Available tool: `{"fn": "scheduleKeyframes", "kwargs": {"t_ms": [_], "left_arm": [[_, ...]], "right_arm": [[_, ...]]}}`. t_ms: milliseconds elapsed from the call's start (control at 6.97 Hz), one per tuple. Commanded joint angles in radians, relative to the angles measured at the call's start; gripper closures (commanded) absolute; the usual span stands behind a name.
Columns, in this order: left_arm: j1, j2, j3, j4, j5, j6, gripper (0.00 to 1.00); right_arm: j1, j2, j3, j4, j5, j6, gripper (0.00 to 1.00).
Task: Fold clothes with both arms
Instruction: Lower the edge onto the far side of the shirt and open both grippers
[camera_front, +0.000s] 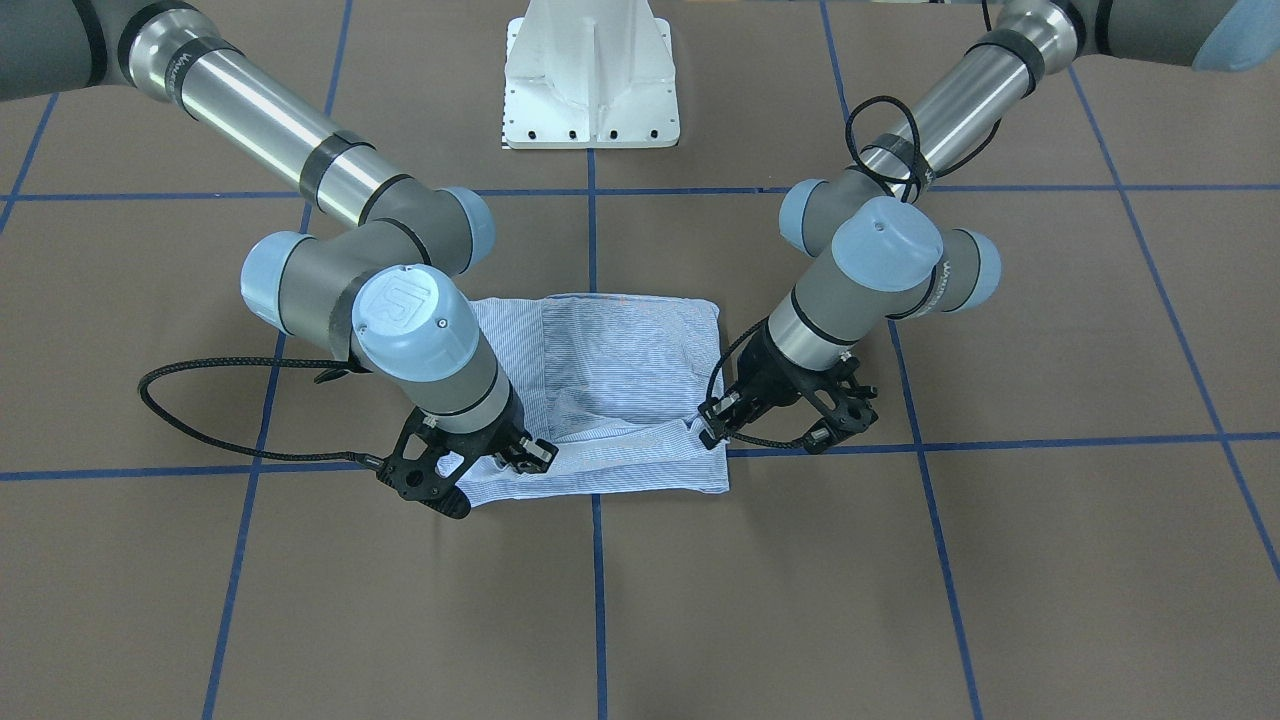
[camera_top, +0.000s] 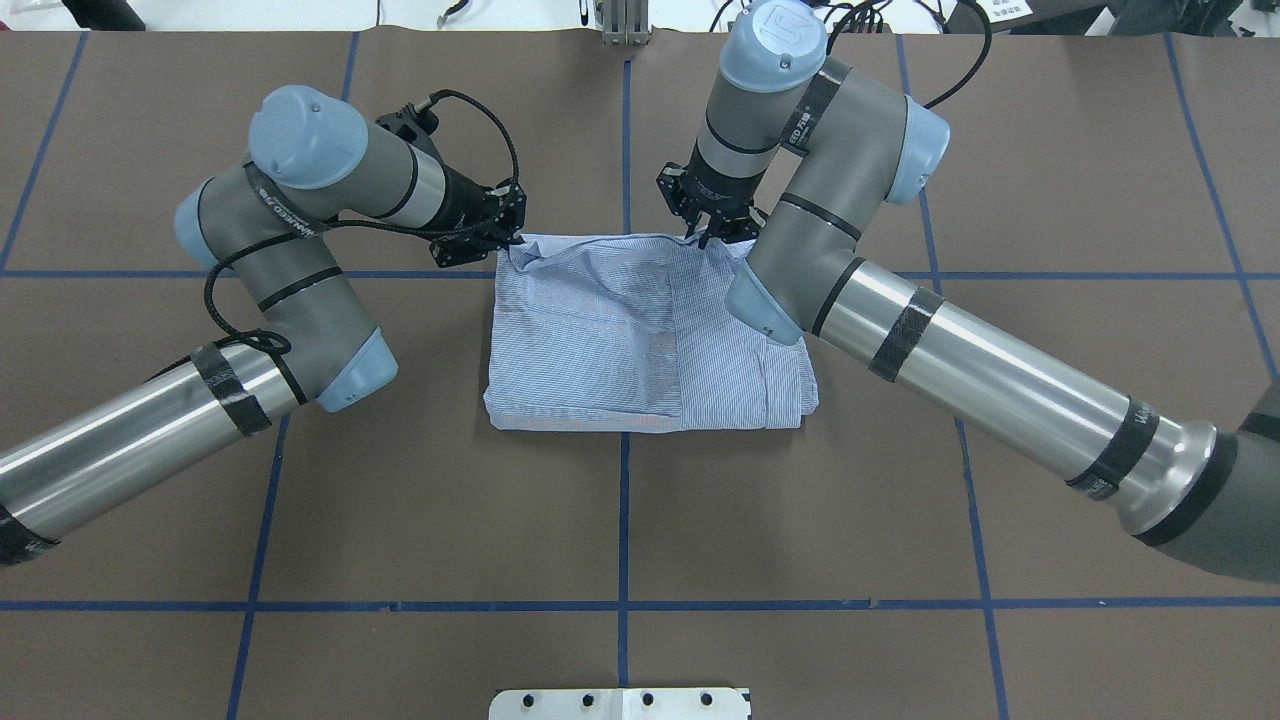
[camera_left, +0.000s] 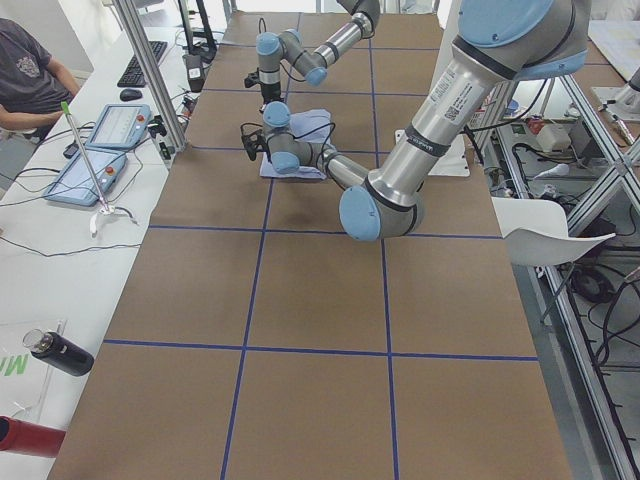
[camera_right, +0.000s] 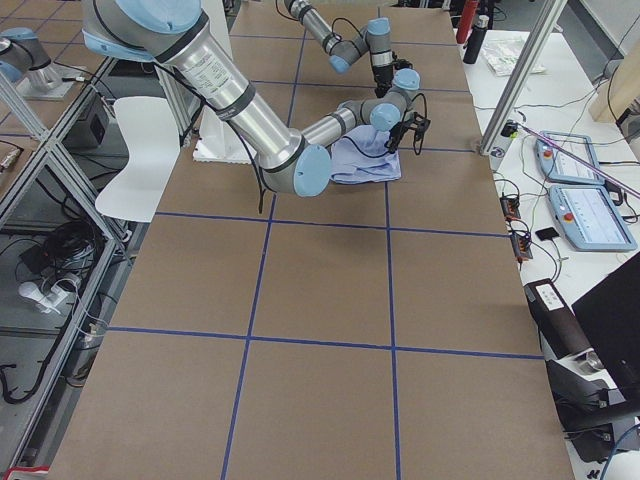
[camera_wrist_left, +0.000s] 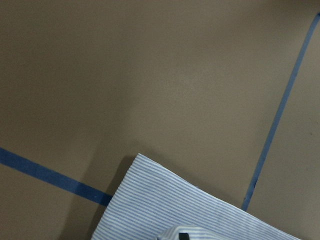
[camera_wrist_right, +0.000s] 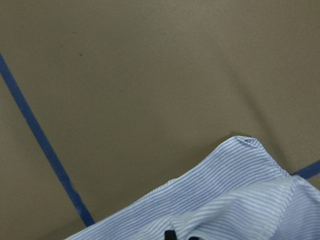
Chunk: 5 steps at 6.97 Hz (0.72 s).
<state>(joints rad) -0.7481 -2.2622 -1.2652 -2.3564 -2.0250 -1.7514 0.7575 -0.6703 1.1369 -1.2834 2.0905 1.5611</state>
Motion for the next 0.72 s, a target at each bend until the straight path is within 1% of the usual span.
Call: {"fn": "scheduleKeyframes", "kwargs": {"t_ms": [0,287,430,574], "left_arm": [[0.000,-0.010,0.001,-0.001,0.000,0.004,0.00],[-0.046,-0.005,-0.005,0.012,-0.014,0.013,0.00],[-0.083,0.016,-0.006,0.012,-0.058,0.021,0.00],[-0.111,0.039,-0.016,0.023,-0.089,0.042,0.00]], "right_arm": [[0.002,0.003,0.000,0.010,-0.006,-0.006,0.00],[0.009,0.001,0.047,0.010,0.003,-0.033,0.00],[-0.015,-0.003,0.094,0.006,-0.003,-0.035,0.00],[-0.036,-0.009,0.119,0.006,-0.009,-0.035,0.00]]}}
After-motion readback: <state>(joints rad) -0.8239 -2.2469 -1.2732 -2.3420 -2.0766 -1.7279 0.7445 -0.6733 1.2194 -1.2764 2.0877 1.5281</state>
